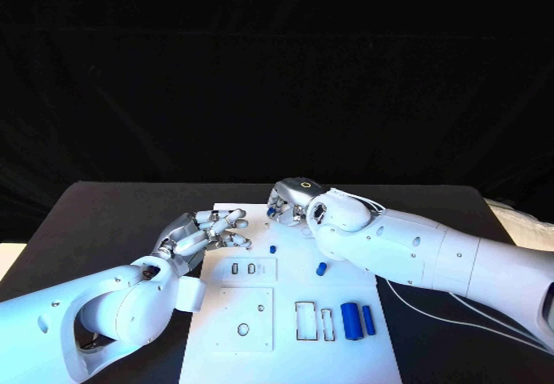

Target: Assemble the parts on the task board

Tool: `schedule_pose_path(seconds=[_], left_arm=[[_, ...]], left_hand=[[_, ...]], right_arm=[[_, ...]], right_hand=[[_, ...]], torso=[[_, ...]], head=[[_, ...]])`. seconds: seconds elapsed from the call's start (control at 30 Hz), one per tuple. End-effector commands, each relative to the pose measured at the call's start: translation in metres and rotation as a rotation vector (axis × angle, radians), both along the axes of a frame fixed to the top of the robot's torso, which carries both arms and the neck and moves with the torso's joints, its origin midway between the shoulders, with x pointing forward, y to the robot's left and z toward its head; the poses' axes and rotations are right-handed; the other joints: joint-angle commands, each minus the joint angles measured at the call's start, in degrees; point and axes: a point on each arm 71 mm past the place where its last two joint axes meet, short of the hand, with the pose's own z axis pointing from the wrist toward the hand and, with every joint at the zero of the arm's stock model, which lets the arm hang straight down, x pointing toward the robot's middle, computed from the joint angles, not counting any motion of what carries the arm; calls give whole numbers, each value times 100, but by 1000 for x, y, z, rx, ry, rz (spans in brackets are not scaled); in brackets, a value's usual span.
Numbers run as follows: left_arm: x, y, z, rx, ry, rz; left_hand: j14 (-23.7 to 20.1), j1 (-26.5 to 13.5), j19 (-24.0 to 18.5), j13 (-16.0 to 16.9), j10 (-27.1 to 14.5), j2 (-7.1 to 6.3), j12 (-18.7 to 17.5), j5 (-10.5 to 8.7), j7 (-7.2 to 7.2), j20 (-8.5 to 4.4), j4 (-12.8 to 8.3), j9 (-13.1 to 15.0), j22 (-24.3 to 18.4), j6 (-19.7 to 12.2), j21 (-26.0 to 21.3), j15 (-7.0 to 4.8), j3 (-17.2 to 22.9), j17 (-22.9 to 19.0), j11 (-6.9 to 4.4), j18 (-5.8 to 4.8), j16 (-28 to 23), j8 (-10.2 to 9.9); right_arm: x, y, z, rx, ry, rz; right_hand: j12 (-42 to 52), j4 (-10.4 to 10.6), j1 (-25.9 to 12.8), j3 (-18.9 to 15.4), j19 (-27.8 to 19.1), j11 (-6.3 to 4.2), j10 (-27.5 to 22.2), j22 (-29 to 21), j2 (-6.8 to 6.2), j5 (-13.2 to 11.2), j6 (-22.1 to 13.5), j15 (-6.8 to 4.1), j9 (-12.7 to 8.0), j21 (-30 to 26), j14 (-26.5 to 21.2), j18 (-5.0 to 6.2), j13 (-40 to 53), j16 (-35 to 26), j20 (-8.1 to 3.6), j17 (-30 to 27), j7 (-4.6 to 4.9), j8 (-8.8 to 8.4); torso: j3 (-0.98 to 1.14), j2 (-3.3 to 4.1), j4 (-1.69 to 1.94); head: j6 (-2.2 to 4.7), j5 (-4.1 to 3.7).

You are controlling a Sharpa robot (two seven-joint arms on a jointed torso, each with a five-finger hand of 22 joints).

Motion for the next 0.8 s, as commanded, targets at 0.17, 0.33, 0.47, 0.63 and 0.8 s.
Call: schedule_pose_path(seconds=[0.17,0.33,0.47,0.63,0.8], left_arm=[[-1,-3,2,-10,-5,-29],[0,-2,1,-8,-2,-28],[0,0,1,-6,-1,-25],[1,4,1,-2,-1,-18],[1,5,1,-1,1,-17]], left_hand=[[-24,-27,-27,-3,-10,-6,-25,-25,31,26,-27,-7,-6,-12,-5,7,-24,6,16,55,-40,-20],[-45,-21,-40,-3,-19,-4,-42,-26,38,32,-37,-8,-10,-19,-12,13,-28,22,23,54,-55,-31],[-57,-21,-47,-3,-25,-4,-51,-27,42,35,-40,-9,-13,-23,-16,17,-31,30,27,53,-62,-37],[-57,-21,-47,-3,-25,-4,-51,-27,42,35,-40,-9,-13,-23,-16,17,-31,30,27,53,-62,-37],[-68,-20,-56,-3,-30,-3,-61,-28,46,38,-44,-9,-16,-27,-21,22,-35,38,31,53,-71,-44]], right_arm=[[2,0,-2,-12,-3,-26],[-2,-7,3,23,-39,-25],[-9,-20,7,45,-47,-31],[-22,-48,17,83,-26,-58],[-32,-84,23,113,60,-124]], right_hand=[[-8,105,-20,-223,-249,144,-708,-318,-243,-13,-604,167,-172,-159,83,-47,-2,-213,119,-375,121,-21],[-1,96,91,-378,-354,195,-996,-516,-271,12,-797,200,-172,-285,41,-10,-3,-351,163,-581,122,-15],[44,99,148,-422,-345,187,-937,-515,-249,75,-739,196,-157,-278,39,-8,10,-374,168,-613,146,6],[158,158,158,-486,-300,142,-678,-461,-232,118,-603,161,-140,-229,55,-14,31,-359,157,-592,126,30],[641,272,75,-552,121,-42,370,409,-332,204,-536,3,-143,362,250,-151,247,258,85,313,92,14]], torso=[[-2,4,5],[0,1,-11],[5,1,-20],[8,-22,-64],[11,-53,-118]], head=[[-15,16],[-2,20],[11,22],[25,16],[15,16]])
